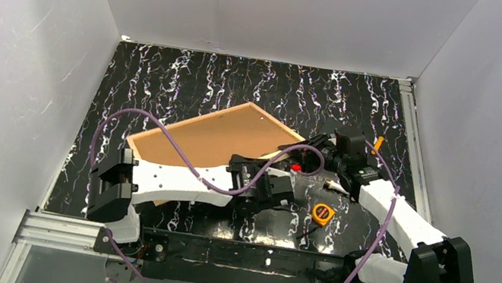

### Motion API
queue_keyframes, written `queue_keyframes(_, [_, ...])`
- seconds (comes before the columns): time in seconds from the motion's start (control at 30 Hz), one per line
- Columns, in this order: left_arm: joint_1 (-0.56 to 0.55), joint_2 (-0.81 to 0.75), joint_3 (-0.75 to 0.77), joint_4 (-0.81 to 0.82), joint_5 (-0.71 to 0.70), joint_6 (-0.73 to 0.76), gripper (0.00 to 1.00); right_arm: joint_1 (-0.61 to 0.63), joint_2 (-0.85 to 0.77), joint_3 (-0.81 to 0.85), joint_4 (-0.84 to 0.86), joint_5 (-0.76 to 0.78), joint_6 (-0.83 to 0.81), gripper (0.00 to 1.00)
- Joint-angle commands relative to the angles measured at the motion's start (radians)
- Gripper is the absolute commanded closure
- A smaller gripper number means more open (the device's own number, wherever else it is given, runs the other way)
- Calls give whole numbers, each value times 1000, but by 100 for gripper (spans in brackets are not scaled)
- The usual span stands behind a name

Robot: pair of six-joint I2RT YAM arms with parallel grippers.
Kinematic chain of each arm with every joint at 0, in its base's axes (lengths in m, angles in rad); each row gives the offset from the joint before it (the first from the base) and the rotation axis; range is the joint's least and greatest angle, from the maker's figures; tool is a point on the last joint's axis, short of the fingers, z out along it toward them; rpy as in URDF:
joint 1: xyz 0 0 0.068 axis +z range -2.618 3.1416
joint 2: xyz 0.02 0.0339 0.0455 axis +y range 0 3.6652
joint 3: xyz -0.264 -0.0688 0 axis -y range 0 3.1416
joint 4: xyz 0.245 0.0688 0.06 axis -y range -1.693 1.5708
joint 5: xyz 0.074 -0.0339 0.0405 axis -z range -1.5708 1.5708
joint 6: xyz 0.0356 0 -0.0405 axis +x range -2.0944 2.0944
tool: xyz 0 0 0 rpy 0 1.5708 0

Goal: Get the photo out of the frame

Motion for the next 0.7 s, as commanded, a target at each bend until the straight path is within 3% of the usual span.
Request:
queue_keyframes(0.0, [-21, 36, 44, -209, 77, 107, 100, 14, -40, 29, 28, -16, -66, 99])
queue_keyframes(0.07, [-20, 31, 52, -214, 77, 105, 100, 13, -37, 53, -13, -17, -99, 96])
queue_keyframes(0.17, [-15, 18, 69, -224, 86, 100, 100, 13, -31, 116, -86, -4, -163, 79])
queue_keyframes(0.3, [0, 5, 108, -249, 78, 85, 100, 10, -39, 220, -210, 42, -296, 35])
queue_keyframes(0.37, [10, -11, 124, -255, 84, 74, 100, 4, -52, 303, -325, 96, -397, 21])
queue_keyframes(0.67, [120, -94, 245, -378, 272, -55, 100, -74, -203, 664, -780, 486, -723, 12])
